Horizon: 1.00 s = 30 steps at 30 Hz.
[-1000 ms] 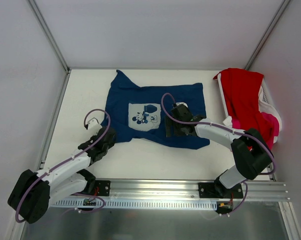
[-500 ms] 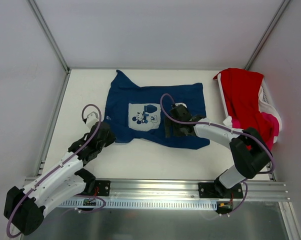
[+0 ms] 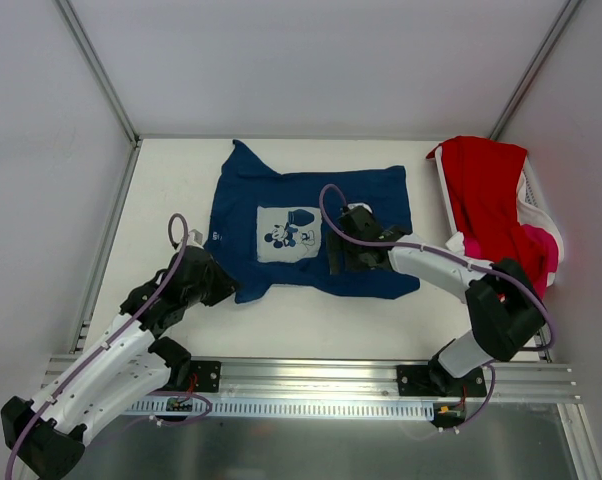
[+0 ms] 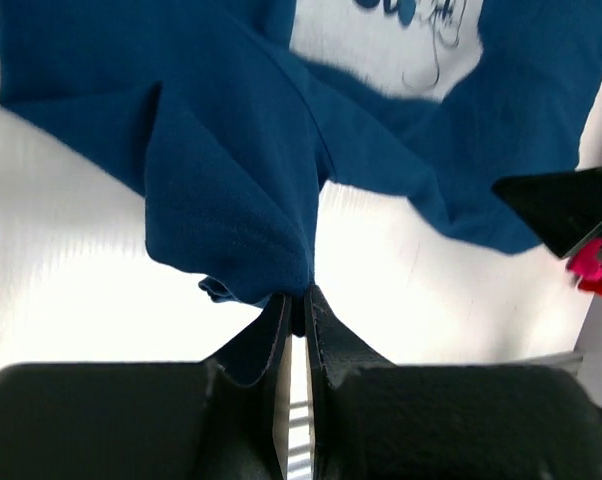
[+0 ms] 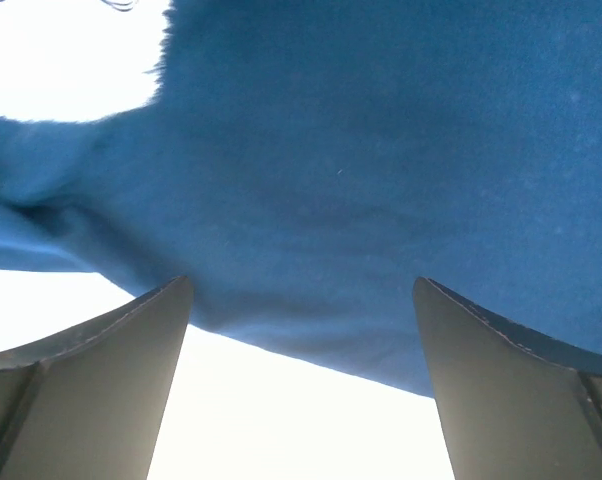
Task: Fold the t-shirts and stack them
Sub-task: Flatten the tshirt out
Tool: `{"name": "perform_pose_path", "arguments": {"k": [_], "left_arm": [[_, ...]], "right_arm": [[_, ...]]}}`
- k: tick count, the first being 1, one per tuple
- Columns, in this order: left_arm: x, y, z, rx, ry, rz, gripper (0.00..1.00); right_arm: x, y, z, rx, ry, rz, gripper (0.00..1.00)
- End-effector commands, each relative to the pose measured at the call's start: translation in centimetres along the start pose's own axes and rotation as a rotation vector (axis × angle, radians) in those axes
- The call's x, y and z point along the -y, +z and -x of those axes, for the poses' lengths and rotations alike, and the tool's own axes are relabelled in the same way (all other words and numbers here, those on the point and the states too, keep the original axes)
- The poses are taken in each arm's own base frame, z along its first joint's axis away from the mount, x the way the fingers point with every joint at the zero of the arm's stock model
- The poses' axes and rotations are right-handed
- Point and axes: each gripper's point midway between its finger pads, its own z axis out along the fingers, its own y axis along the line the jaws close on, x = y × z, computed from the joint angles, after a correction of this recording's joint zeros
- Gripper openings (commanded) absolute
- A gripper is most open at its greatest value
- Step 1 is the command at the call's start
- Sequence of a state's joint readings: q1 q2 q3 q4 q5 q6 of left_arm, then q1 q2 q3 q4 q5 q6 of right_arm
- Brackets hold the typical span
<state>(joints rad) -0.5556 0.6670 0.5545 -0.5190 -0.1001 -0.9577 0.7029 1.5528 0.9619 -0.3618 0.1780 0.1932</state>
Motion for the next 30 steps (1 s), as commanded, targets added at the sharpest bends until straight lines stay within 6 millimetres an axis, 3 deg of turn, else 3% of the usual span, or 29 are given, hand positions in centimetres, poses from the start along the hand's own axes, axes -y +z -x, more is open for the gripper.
{"name": "perform_pose_path", "arguments": {"k": [1, 13, 21, 22, 24, 25, 26, 27, 30], "left_arm": [[1.2, -1.8, -1.7, -0.119, -0.016, -0.044, 0.00], [1.6, -4.2, -5.3, -0.298, -0.045, -0.121, 0.00], [0.0, -5.1, -8.0, -0.390, -0.066, -0.134, 0.01], [-0.4, -5.1, -8.4, -0.399, -0.063, -0.130, 0.04], [-1.6, -4.8, -9.7, -0.440, -0.056, -0.114, 0.42], [-1.9, -4.8, -10.0, -0.454, -0.049, -0.112, 0.71], [-2.7, -4.4, -10.8, -0.478, -0.043, -0.092, 0.90], [-3.1, -4.3, -11.1, -0.490, -0.036, -0.084, 0.99], [-3.8, -3.9, -11.6, -0.497, -0.037, -0.059, 0.99]], "right_arm": [[-1.3, -3.1, 1.7, 0.042, 0.000, 0.050, 0.97], [-0.4, -7.2, -0.4, 0.041, -0.039, 0.033, 0.97], [0.5, -8.7, -2.2, 0.044, -0.054, 0.022, 0.97], [0.7, -9.1, -2.5, 0.046, -0.055, 0.023, 0.97], [1.0, -9.9, -2.9, 0.047, -0.061, 0.018, 0.99], [1.1, -10.3, -2.9, 0.052, -0.065, 0.015, 0.99], [1.1, -10.7, -3.1, 0.056, -0.072, 0.014, 0.99], [1.8, -11.0, -3.4, 0.054, -0.076, -0.012, 1.00], [2.6, -11.6, -3.4, 0.090, -0.074, -0.035, 0.99]]}}
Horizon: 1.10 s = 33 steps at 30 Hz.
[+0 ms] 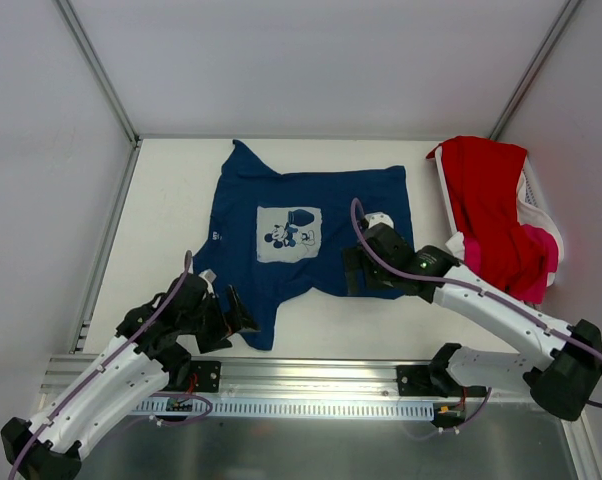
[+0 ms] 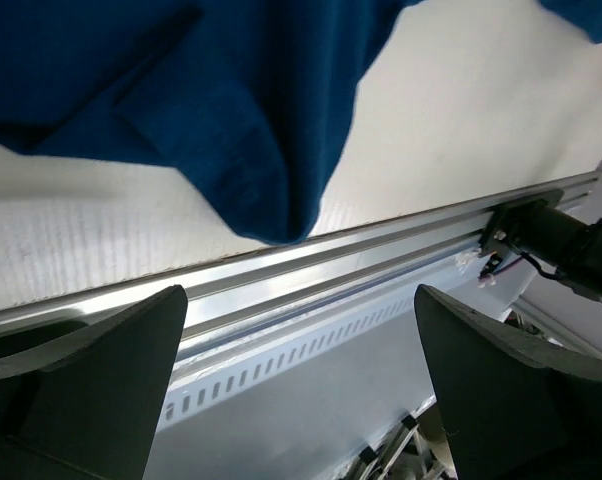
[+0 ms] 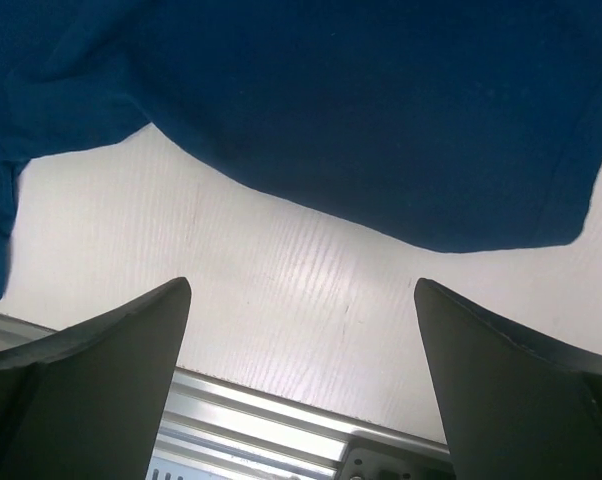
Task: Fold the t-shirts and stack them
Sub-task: Flatten the tshirt out
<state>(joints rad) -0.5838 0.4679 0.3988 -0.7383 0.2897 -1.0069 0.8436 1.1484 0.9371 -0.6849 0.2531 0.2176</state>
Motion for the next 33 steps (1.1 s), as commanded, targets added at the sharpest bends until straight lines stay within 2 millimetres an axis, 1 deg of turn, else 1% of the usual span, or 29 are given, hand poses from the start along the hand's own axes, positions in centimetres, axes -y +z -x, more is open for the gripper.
{"name": "perform_pose_path", "arguments": {"k": [1, 2, 3, 4, 5, 6, 8, 9, 10, 11, 12, 13, 14, 15, 16, 17, 18, 19, 20, 22, 23, 25, 26, 27, 29, 33], "left_arm": [[-0.6, 0.1, -0.8, -0.033, -0.001, 0.016, 0.99], [-0.4, 0.0, -0.4, -0.015, -0.004, 0.016, 0.99], [-0.2, -0.1, -0.1, 0.008, -0.004, 0.009, 0.99], [-0.3, -0.1, 0.6, 0.045, -0.008, 0.020, 0.99], [0.1, -0.3, 1.2, 0.073, -0.003, 0.012, 0.99], [0.2, -0.5, 1.7, 0.101, 0.007, 0.013, 0.99], [0.6, -1.0, 3.1, 0.171, 0.028, 0.023, 0.99], [0.8, -1.1, 3.5, 0.188, 0.037, 0.028, 0.99], [0.8, -1.2, 3.9, 0.201, 0.055, 0.038, 0.99], [1.0, -1.4, 4.5, 0.227, 0.062, 0.049, 0.99], [1.1, -1.5, 4.7, 0.233, 0.068, 0.054, 0.99], [1.2, -1.6, 4.9, 0.240, 0.078, 0.054, 0.99], [1.1, -1.5, 5.0, 0.244, 0.078, 0.063, 0.99], [1.0, -1.5, 5.1, 0.248, 0.081, 0.066, 0.99], [1.0, -1.3, 5.1, 0.248, 0.082, 0.065, 0.99], [0.9, -1.3, 5.1, 0.251, 0.085, 0.064, 0.99], [0.7, -1.2, 5.1, 0.250, 0.083, 0.068, 0.99], [0.4, -1.0, 5.0, 0.248, 0.083, 0.074, 0.99], [0.4, -1.0, 5.0, 0.252, 0.081, 0.069, 0.99], [0.1, -0.9, 5.1, 0.258, 0.076, 0.074, 0.99], [0.2, -0.9, 5.1, 0.263, 0.077, 0.073, 0.99], [0.3, -1.0, 5.3, 0.273, 0.081, 0.075, 0.99], [0.3, -1.0, 5.4, 0.275, 0.082, 0.078, 0.99], [0.4, -1.1, 5.5, 0.276, 0.087, 0.079, 0.99], [0.6, -1.2, 5.7, 0.274, 0.094, 0.085, 0.99], [1.0, -1.2, 6.0, 0.270, 0.111, 0.096, 0.99]], "right_arm": [[2.1, -1.1, -0.7, 0.026, 0.009, -0.079, 0.99], [2.5, -0.8, -1.1, 0.025, 0.006, -0.095, 1.00], [2.6, -0.4, -0.6, 0.053, 0.013, -0.109, 1.00], [2.7, 0.0, -0.5, 0.063, 0.014, -0.120, 1.00], [2.8, 0.5, -0.4, 0.066, 0.010, -0.132, 0.99], [2.5, 1.4, 0.3, 0.103, 0.004, -0.129, 1.00], [2.5, 2.8, 1.0, 0.118, 0.004, -0.118, 1.00], [1.4, 4.2, 1.1, 0.104, 0.015, -0.055, 0.99], [1.1, 4.9, 1.2, 0.093, 0.029, -0.018, 0.99], [1.2, 5.8, 1.3, 0.061, 0.093, 0.042, 0.95], [1.2, 7.1, 2.0, 0.064, 0.134, 0.070, 0.90], [2.6, 8.0, 2.1, 0.046, 0.196, 0.066, 0.73], [2.9, 8.6, 2.2, 0.030, 0.228, 0.078, 0.59], [2.6, 9.4, 1.9, -0.004, 0.244, 0.107, 0.45], [3.4, 9.8, 2.2, -0.006, 0.270, 0.088, 0.22], [3.8, 10.0, 2.2, -0.013, 0.285, 0.074, 0.15], [4.2, 10.4, 1.9, -0.031, 0.291, 0.060, 0.11], [4.7, 10.5, 2.1, -0.034, 0.305, 0.048, 0.03], [4.9, 10.5, 1.9, -0.041, 0.312, 0.040, 0.01], [5.7, 10.4, 1.4, -0.061, 0.344, 0.014, 0.01], [5.9, 10.3, 0.8, -0.073, 0.354, 0.008, 0.01], [7.0, 9.9, 0.2, -0.072, 0.383, -0.037, 0.01], [7.4, 9.8, -0.9, -0.094, 0.389, -0.055, 0.00], [7.6, 9.5, -1.4, -0.103, 0.407, -0.067, 0.01], [8.2, 8.7, -2.6, -0.111, 0.418, -0.100, 0.01], [10.0, 6.9, -4.3, -0.097, 0.439, -0.180, 0.01]]}}
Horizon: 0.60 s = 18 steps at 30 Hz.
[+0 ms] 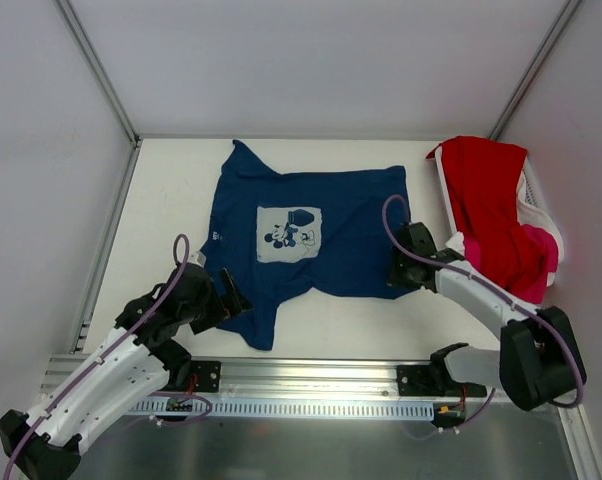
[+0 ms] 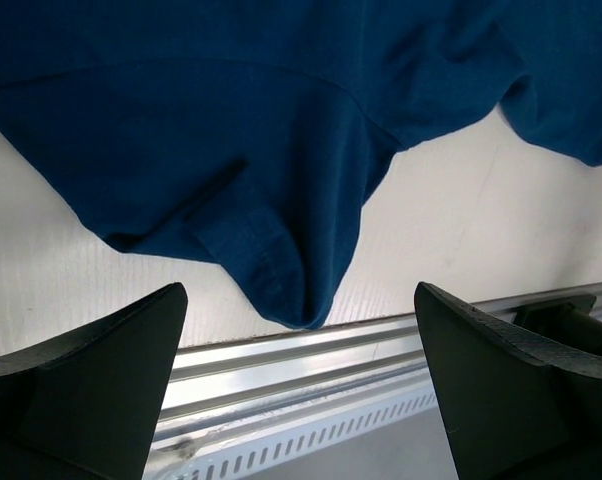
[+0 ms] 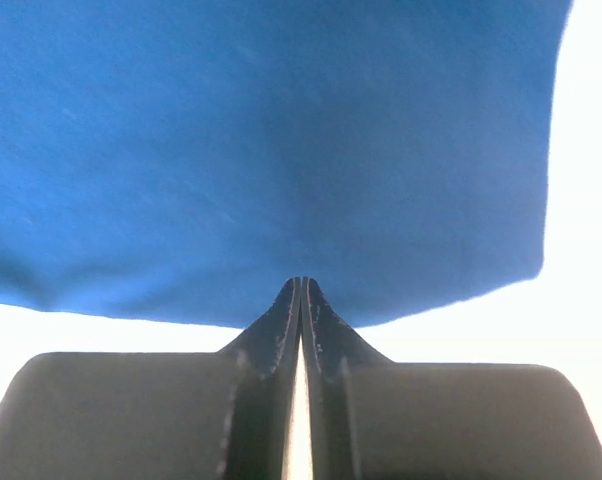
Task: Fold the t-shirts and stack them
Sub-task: Flatten the tshirt out
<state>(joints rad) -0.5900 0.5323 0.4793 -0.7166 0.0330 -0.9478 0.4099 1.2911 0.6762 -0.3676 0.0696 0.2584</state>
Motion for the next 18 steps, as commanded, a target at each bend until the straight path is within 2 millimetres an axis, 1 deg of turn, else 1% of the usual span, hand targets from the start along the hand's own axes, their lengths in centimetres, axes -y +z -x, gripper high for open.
{"name": "perform_pose_path", "arguments": {"k": [1, 5, 6, 10, 12, 13, 14, 18], "left_arm": [[0.8, -0.3, 1.6, 0.056, 0.040, 0.002, 0.99], [1.2, -0.4, 1.9, 0.062, 0.045, -0.004, 0.99], [1.3, -0.4, 2.0, 0.066, 0.048, -0.007, 0.99], [1.5, -0.6, 2.0, 0.069, 0.053, -0.016, 0.99], [1.4, -0.6, 2.0, 0.070, 0.047, -0.019, 0.99], [1.4, -0.6, 2.0, 0.071, 0.047, -0.019, 0.99], [1.4, -0.6, 2.0, 0.076, 0.045, -0.021, 0.99], [1.4, -0.7, 2.2, 0.087, 0.048, -0.017, 0.99]], "right_arm": [[2.7, -1.8, -0.5, 0.035, 0.061, -0.088, 0.00], [5.2, -2.9, -1.0, 0.049, 0.108, -0.145, 0.01], [6.0, -3.1, -1.0, 0.054, 0.142, -0.160, 0.01], [7.1, -3.2, -1.8, 0.040, 0.226, -0.152, 0.00], [7.0, -3.2, -1.6, 0.055, 0.226, -0.138, 0.00], [6.6, -3.4, -1.4, 0.067, 0.219, -0.112, 0.00], [5.6, -3.4, -0.8, 0.081, 0.212, -0.059, 0.00], [4.4, -3.9, 1.1, 0.114, 0.208, -0.011, 0.00]]}}
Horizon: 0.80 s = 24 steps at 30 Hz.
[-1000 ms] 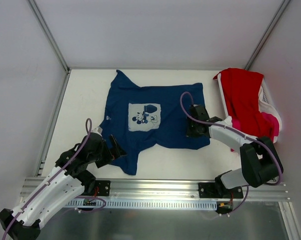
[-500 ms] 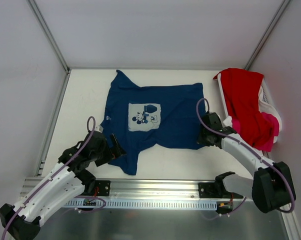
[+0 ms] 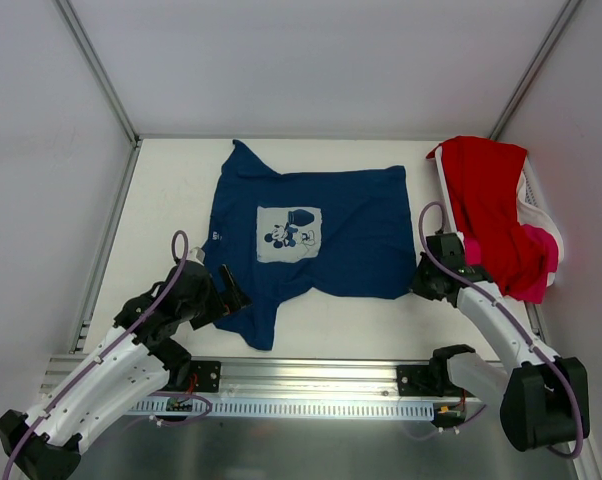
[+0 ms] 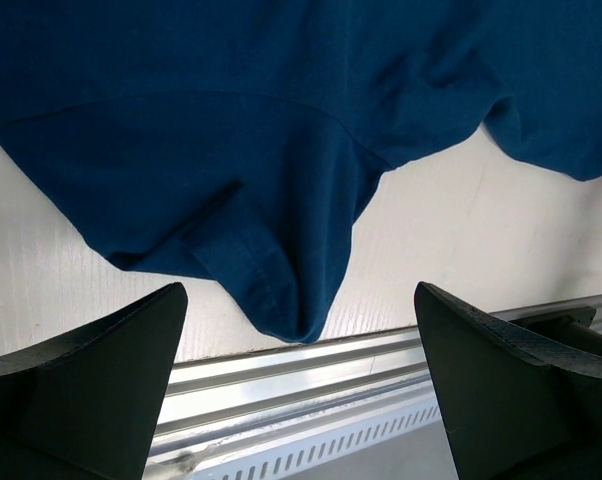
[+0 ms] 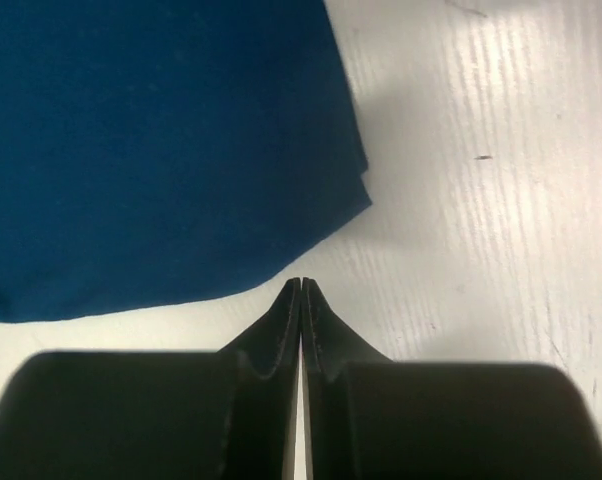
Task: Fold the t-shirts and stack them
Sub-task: Flatten the tshirt out
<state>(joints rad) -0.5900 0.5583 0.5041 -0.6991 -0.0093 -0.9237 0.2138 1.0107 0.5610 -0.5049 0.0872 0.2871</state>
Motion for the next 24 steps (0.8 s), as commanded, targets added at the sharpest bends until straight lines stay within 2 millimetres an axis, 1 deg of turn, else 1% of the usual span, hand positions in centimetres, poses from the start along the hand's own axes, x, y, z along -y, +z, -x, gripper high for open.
{"name": "perform_pose_path", "arguments": {"k": [1, 3, 7, 9, 10, 14, 15, 18, 19, 20, 22, 23, 24], "left_arm": [[1.0, -0.6, 1.2, 0.043, 0.026, -0.026, 0.99], [1.0, -0.6, 1.3, 0.046, 0.026, -0.022, 0.99], [0.8, -0.5, 1.4, 0.053, 0.026, -0.013, 0.99], [0.9, -0.4, 1.5, 0.055, 0.027, -0.011, 0.99], [0.9, -0.3, 1.6, 0.057, 0.026, -0.010, 0.99], [1.0, -0.3, 1.6, 0.057, 0.029, -0.008, 0.99], [0.9, -0.2, 1.6, 0.057, 0.029, -0.008, 0.99], [0.6, -0.1, 1.4, 0.058, 0.021, -0.004, 0.99], [0.6, -0.2, 1.4, 0.063, 0.018, -0.009, 0.99], [0.5, -0.1, 1.4, 0.066, 0.015, -0.010, 0.99], [0.3, 0.0, 1.3, 0.069, 0.011, -0.004, 0.99], [0.3, 0.0, 1.4, 0.070, 0.011, -0.003, 0.99], [0.3, 0.0, 1.3, 0.069, 0.013, -0.002, 0.99]], "right_arm": [[-2.6, -0.9, 1.8, 0.023, 0.002, 0.102, 0.01], [-4.1, -1.1, 2.5, 0.015, -0.021, 0.157, 0.00], [-6.3, -1.1, 3.8, 0.019, -0.039, 0.221, 0.01], [-7.4, -0.5, 3.9, -0.022, -0.051, 0.240, 0.01], [-8.4, -0.3, 3.9, -0.041, -0.050, 0.271, 0.01], [-10.2, 1.5, 3.4, -0.119, -0.042, 0.292, 0.00], [-10.3, 2.3, 2.9, -0.149, -0.034, 0.284, 0.01], [-10.8, 3.4, 1.9, -0.205, 0.007, 0.301, 0.00], [-10.9, 4.1, 1.0, -0.247, 0.019, 0.304, 0.00], [-10.7, 4.5, 0.6, -0.265, 0.031, 0.296, 0.01], [-9.7, 5.3, -0.4, -0.296, 0.062, 0.251, 0.00], [-9.3, 5.5, -0.7, -0.298, 0.071, 0.234, 0.00], [-8.4, 5.7, -0.7, -0.298, 0.101, 0.206, 0.00]]}}
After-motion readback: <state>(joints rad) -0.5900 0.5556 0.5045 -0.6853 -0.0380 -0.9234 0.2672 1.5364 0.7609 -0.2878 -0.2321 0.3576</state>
